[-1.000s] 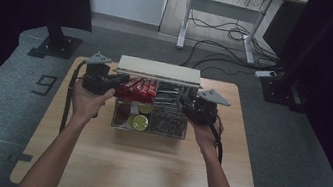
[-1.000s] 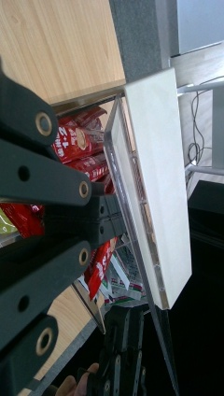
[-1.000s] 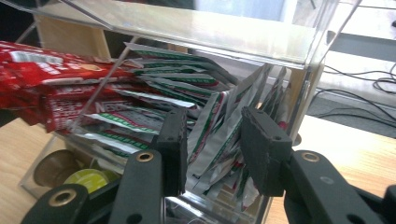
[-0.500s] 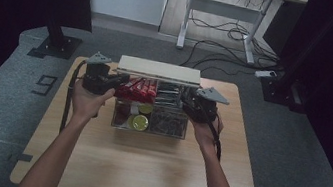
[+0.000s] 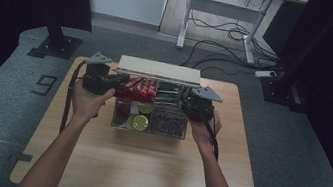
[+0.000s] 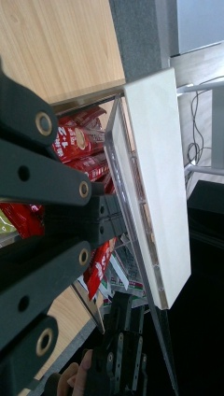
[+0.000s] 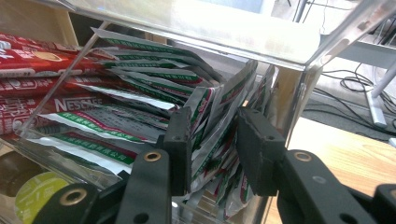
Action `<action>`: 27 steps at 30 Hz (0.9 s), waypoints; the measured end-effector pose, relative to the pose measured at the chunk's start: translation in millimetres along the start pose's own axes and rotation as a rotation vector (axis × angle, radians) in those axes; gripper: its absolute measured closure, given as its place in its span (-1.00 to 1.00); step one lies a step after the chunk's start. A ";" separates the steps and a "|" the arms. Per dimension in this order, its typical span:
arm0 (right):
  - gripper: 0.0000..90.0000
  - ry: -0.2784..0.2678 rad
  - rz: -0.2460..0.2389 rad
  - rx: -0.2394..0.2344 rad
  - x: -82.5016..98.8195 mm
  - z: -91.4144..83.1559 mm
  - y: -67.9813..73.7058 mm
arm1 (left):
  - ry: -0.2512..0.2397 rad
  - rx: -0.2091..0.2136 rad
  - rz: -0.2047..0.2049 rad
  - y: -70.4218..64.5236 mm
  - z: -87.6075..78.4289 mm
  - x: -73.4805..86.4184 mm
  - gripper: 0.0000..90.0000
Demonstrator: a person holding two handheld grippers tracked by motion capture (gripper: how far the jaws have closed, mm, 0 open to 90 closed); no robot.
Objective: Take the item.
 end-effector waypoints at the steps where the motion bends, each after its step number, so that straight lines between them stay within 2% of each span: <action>1: 0.51 0.003 0.001 0.002 0.1 0.0 -0.3 | 0.000 0.000 0.000 0.0 0.0 0.0 1.00; 7: 0.76 0.023 0.010 0.017 0.2 1.0 -2.4 | -0.001 -0.001 0.000 -0.1 0.0 0.1 1.00; 12: 0.94 0.007 0.045 -0.003 2.2 -0.9 -7.1 | -0.001 -0.001 0.000 -0.2 0.1 0.0 1.00; 18: 0.98 -0.020 0.067 -0.017 2.6 -6.5 -9.4 | -0.003 -0.002 0.000 -0.6 0.5 -0.5 1.00; 27: 0.98 -0.043 0.068 -0.037 3.5 -16.3 -11.8 | -0.005 -0.003 -0.002 -0.6 0.7 -1.0 1.00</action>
Point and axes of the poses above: each handheld gripper's, and its own axes: z roughly forward along the jaws, x roughly out of its underside, y roughly to its left, the point moved 1 cm from there along z, roughly forward along the jaws, and after that the axes turned 9 degrees about -z, right-handed, at the moved point
